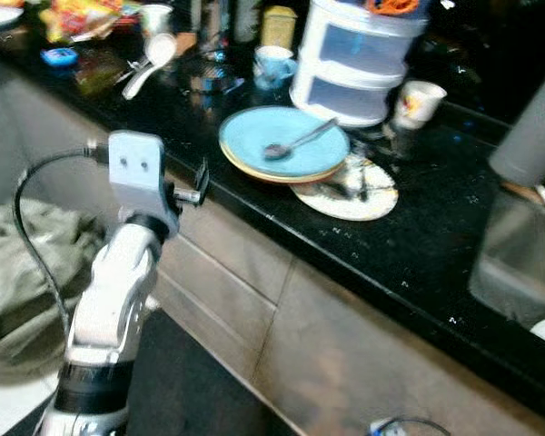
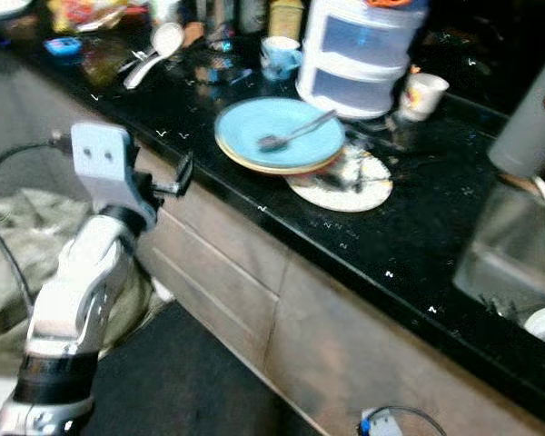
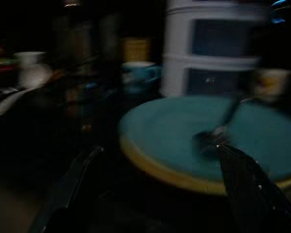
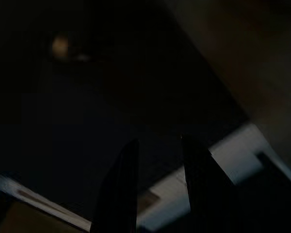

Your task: Kitchen organization

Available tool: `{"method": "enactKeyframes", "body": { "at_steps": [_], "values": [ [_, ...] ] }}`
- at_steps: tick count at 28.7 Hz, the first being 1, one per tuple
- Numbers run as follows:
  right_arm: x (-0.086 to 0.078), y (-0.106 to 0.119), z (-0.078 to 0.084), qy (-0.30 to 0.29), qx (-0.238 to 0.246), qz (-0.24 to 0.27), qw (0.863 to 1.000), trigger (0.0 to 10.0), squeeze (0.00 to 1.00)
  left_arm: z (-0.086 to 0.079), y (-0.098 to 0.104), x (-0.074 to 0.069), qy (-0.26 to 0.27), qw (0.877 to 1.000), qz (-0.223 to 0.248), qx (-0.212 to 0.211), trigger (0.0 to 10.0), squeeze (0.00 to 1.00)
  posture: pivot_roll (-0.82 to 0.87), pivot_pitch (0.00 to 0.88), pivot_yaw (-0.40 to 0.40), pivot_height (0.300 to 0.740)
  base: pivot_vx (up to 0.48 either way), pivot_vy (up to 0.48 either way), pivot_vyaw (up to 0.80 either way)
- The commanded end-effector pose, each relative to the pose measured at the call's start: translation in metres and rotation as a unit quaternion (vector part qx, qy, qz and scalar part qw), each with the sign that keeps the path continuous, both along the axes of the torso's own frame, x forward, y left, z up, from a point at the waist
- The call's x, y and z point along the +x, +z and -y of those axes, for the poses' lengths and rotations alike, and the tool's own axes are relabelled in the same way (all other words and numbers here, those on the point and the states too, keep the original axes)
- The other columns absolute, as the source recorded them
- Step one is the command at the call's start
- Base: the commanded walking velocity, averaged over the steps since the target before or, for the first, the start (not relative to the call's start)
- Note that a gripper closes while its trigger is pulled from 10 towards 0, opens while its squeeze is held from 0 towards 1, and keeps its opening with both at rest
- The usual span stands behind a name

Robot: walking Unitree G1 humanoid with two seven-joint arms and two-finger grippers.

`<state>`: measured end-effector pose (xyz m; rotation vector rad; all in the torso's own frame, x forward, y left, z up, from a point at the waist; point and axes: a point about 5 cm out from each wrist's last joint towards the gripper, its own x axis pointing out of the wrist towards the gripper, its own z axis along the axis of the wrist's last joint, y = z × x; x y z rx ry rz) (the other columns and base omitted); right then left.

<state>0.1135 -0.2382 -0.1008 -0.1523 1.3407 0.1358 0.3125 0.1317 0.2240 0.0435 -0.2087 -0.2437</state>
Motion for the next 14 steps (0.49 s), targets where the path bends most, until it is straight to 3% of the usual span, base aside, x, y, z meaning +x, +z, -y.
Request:
{"method": "enactKeyframes", "body": {
  "at_steps": [1, 5, 14],
  "values": [
    [0.002, 0.000, -0.003, 0.001, 0.003, 0.003, 1.000, 10.0, 0.00, -0.004, 0.001, -0.001, 0.006, 1.000, -0.001, -0.001, 10.0, 0.00, 0.11, 0.024, -0.104, 0.740, 0.300, 0.000, 0.00],
    [0.002, 0.000, -0.003, 0.002, 0.004, 0.001, 1.000, 10.0, 0.00, -0.004, 0.004, -0.001, 0.004, 1.000, 0.004, -0.007, 10.0, 0.00, 0.11, 0.028, -0.105, 0.740, 0.286, 0.000, 0.00],
    [0.002, 0.000, -0.003, 0.003, 0.006, -0.001, 1.000, 10.0, 0.00, 0.007, 0.023, -0.009, -0.048, 0.998, 0.039, -0.031, 10.0, 0.00, 0.11, 0.033, -0.107, 0.740, 0.000, 0.000, 0.00]
  ]
}}
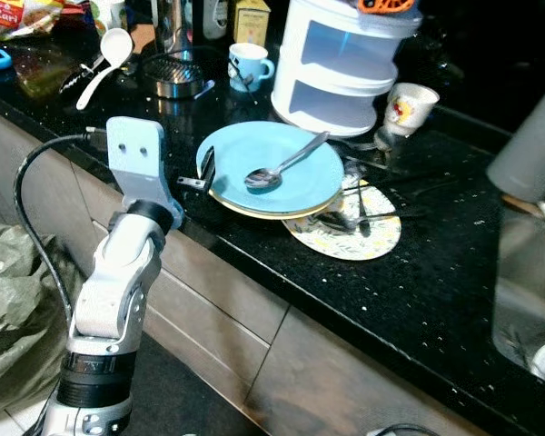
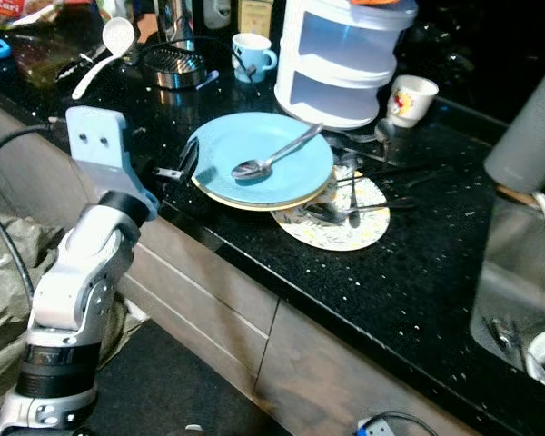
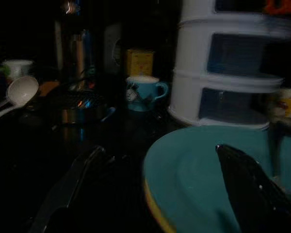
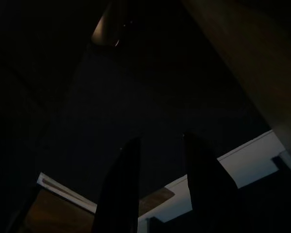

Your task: Kitchen organization

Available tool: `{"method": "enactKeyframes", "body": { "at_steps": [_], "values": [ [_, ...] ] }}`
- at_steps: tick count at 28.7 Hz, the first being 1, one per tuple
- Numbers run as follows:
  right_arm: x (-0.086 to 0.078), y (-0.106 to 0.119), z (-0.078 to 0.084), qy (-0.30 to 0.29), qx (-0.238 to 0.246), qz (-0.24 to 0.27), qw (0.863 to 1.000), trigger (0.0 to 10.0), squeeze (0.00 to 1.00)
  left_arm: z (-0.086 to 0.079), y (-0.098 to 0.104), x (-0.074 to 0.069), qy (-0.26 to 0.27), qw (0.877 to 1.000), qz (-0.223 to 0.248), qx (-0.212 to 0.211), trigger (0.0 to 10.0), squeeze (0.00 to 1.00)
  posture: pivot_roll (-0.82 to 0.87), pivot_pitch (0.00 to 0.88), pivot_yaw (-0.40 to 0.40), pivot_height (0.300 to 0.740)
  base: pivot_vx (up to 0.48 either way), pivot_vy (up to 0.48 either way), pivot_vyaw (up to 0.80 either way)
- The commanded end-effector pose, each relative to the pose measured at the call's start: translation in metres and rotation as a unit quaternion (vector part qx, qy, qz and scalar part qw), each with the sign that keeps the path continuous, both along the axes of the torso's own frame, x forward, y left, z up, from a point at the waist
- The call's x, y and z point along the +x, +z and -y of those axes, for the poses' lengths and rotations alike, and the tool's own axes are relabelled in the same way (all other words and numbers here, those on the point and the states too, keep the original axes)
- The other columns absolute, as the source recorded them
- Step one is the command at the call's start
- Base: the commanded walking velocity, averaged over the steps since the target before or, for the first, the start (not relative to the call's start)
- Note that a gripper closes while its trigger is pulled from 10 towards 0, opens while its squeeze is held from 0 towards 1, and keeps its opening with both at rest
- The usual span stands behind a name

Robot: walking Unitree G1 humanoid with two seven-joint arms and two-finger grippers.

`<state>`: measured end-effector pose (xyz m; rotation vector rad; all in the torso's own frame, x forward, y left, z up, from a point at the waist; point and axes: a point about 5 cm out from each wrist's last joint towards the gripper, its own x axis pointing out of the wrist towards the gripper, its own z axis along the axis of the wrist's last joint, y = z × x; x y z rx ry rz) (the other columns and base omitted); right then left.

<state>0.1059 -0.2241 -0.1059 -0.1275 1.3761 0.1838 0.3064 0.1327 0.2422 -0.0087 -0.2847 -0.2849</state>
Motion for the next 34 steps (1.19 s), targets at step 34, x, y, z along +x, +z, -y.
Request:
{"method": "enactKeyframes", "body": {
  "at_steps": [34],
  "values": [
    [0.001, 0.004, 0.014, -0.016, -0.011, 0.005, 1.000, 10.0, 0.00, -0.037, 0.045, 0.054, -0.123, 0.985, -0.003, 0.119, 10.0, 0.00, 0.06, 0.084, -0.101, 0.740, 0.000, 0.000, 0.00]
  ]
}}
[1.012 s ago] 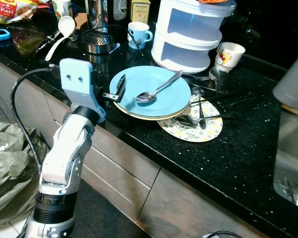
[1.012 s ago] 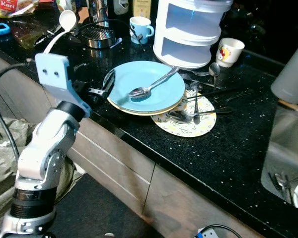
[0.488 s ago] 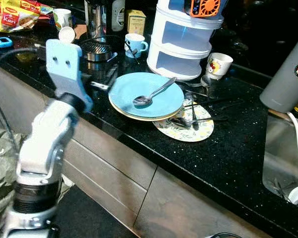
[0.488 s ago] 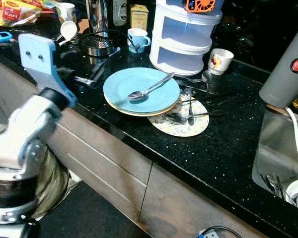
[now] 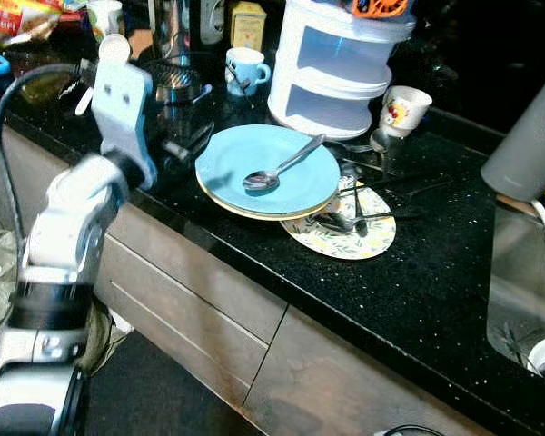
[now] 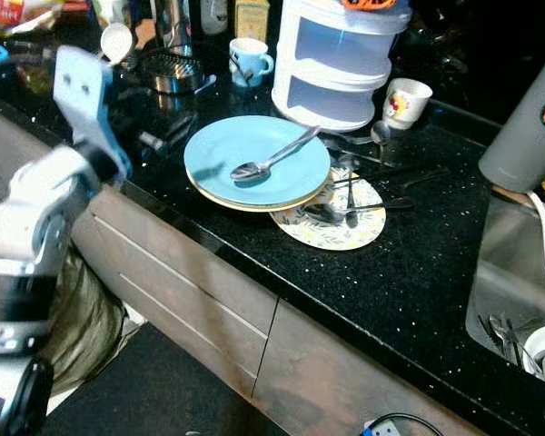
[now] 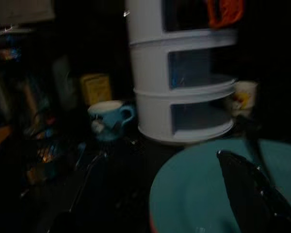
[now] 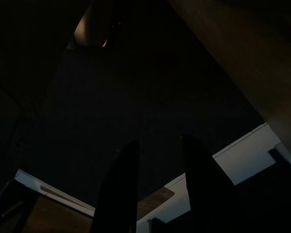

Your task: Kitchen organization

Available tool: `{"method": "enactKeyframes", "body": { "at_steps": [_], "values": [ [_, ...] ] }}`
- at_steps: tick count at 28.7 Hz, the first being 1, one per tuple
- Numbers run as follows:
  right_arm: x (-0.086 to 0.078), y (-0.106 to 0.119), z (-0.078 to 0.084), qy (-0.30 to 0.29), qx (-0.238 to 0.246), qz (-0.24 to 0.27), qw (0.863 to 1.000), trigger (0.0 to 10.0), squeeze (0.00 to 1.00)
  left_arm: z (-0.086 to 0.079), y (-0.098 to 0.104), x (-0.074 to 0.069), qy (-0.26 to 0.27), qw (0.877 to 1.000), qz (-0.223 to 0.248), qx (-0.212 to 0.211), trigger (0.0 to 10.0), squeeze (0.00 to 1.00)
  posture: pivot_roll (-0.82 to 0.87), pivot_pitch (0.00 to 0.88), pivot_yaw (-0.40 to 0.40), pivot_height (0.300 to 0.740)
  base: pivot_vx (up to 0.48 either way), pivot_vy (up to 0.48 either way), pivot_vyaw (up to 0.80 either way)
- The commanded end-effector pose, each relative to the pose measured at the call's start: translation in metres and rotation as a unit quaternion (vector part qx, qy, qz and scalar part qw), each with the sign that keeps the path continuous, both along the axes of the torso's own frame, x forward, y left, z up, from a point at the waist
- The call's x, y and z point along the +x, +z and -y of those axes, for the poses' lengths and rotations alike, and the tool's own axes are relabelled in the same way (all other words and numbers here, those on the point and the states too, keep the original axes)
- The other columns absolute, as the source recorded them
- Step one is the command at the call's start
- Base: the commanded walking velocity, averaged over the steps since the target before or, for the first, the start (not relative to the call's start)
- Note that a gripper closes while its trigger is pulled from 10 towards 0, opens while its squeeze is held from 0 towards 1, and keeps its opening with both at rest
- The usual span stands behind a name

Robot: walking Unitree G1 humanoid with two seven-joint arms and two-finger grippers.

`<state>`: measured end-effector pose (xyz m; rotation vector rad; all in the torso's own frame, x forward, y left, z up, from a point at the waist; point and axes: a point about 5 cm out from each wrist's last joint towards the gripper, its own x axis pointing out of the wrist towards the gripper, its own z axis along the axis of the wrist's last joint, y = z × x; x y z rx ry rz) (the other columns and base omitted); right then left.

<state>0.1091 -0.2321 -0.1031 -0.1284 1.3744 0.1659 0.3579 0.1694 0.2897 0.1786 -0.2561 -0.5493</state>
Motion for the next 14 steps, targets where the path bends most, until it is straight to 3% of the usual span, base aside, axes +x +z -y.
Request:
{"method": "enactKeyframes", "body": {
  "at_steps": [1, 8, 14],
  "values": [
    [-0.003, 0.001, 0.006, -0.011, -0.005, 0.003, 1.000, 10.0, 0.00, -0.001, -0.001, 0.005, -0.010, 1.000, -0.006, 0.007, 10.0, 0.00, 0.06, 0.086, -0.100, 0.740, 0.000, 0.000, 0.00],
    [-0.008, -0.001, 0.007, -0.014, -0.002, 0.005, 1.000, 10.0, 0.00, 0.002, 0.009, 0.025, -0.024, 0.999, 0.000, 0.025, 10.0, 0.00, 0.03, 0.110, -0.095, 0.740, 0.000, 0.000, 0.00],
    [-0.011, -0.001, 0.007, -0.014, -0.003, 0.004, 1.000, 10.0, 0.00, 0.006, 0.013, 0.031, -0.032, 0.999, 0.002, 0.032, 10.0, 0.00, 0.03, 0.114, -0.091, 0.740, 0.000, 0.000, 0.00]
  ]
}}
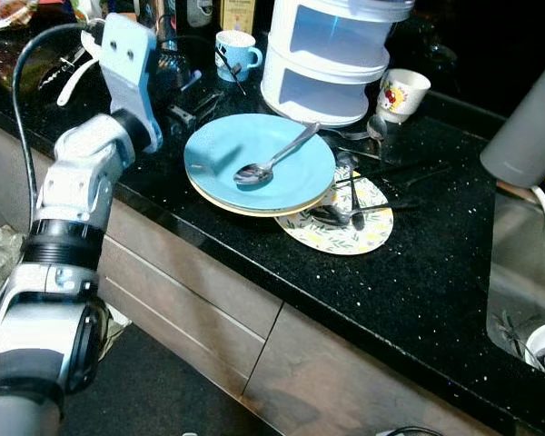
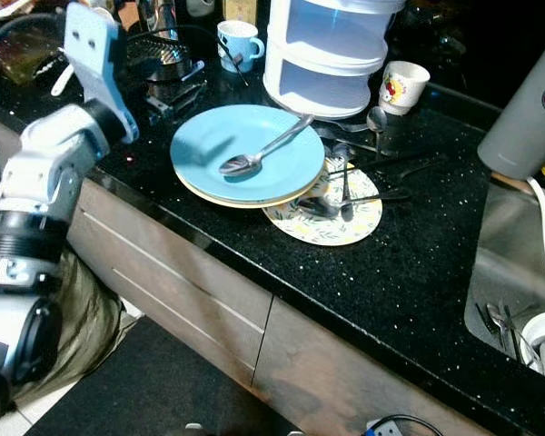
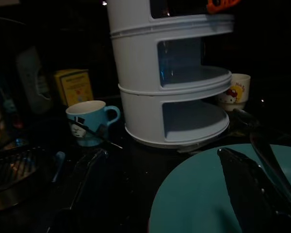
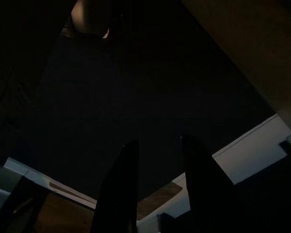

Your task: Kitchen organization

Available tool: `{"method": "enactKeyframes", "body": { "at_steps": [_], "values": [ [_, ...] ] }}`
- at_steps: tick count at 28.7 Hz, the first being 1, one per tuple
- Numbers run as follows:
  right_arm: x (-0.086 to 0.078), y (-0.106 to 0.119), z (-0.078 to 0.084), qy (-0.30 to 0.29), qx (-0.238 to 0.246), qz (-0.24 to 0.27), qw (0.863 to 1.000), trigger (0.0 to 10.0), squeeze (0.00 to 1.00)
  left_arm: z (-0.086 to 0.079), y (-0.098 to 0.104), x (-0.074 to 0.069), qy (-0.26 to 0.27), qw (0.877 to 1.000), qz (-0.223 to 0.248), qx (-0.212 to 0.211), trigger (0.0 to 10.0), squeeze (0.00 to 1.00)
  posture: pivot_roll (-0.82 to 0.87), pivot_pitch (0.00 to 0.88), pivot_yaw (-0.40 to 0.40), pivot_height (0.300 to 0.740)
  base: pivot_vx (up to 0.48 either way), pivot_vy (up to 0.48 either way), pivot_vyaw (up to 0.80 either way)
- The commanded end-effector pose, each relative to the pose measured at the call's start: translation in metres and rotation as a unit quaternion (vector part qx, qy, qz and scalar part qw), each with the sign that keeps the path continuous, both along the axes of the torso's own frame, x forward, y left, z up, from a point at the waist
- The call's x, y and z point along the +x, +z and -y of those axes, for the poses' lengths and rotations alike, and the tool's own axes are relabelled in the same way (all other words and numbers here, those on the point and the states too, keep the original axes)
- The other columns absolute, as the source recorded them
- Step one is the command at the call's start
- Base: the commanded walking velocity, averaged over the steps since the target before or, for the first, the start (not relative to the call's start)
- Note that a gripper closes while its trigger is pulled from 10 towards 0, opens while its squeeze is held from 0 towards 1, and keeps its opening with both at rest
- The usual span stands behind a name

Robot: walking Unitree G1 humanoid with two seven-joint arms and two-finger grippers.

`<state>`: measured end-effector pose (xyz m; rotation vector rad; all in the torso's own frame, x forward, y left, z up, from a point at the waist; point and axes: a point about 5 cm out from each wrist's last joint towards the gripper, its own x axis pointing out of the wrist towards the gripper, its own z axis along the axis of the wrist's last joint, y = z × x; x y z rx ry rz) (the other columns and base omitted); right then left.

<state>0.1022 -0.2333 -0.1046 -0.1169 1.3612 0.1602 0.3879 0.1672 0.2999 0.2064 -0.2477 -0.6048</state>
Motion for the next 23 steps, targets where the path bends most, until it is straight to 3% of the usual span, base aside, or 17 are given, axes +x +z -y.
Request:
{"method": "enactKeyframes", "body": {
  "at_steps": [1, 6, 8, 11, 16, 20, 23],
  "values": [
    [-0.004, 0.000, 0.006, -0.009, -0.006, -0.002, 1.000, 10.0, 0.00, 0.004, 0.003, 0.001, -0.007, 1.000, 0.004, 0.014, 10.0, 0.00, 0.03, 0.114, -0.091, 0.740, 0.000, 0.000, 0.00],
    [-0.007, -0.001, 0.005, -0.011, -0.003, -0.003, 1.000, 10.0, 0.00, 0.021, 0.009, 0.007, -0.046, 0.998, 0.008, 0.049, 10.0, 0.00, 0.03, 0.112, -0.081, 0.740, 0.000, 0.000, 0.00],
    [-0.007, -0.001, 0.004, -0.011, -0.002, -0.002, 1.000, 10.0, 0.00, 0.039, 0.010, 0.008, -0.092, 0.993, 0.006, 0.067, 10.0, 0.00, 0.03, 0.110, -0.078, 0.740, 0.000, 0.000, 0.00],
    [-0.008, -0.001, 0.004, -0.011, -0.002, -0.002, 1.000, 10.0, 0.00, 0.046, 0.010, 0.008, -0.109, 0.991, 0.005, 0.073, 10.0, 0.00, 0.03, 0.110, -0.077, 0.740, 0.000, 0.000, 0.00],
    [-0.008, -0.001, 0.004, -0.013, -0.001, -0.002, 1.000, 10.0, 0.00, 0.077, 0.004, 0.009, -0.169, 0.981, -0.026, 0.088, 10.0, 0.00, 0.02, 0.111, -0.071, 0.740, 0.000, 0.000, 0.00],
    [-0.008, -0.001, 0.004, -0.015, -0.001, -0.001, 1.000, 10.0, 0.00, 0.088, -0.003, 0.014, -0.145, 0.981, -0.063, 0.116, 10.0, 0.00, 0.01, 0.117, -0.062, 0.740, 0.000, 0.000, 0.00],
    [-0.007, -0.001, 0.003, -0.016, -0.001, 0.000, 1.000, 10.0, 0.00, 0.089, -0.005, 0.017, -0.134, 0.981, -0.096, 0.101, 10.0, 0.00, 0.01, 0.117, -0.061, 0.740, 0.000, 0.000, 0.00]
  ]
}}
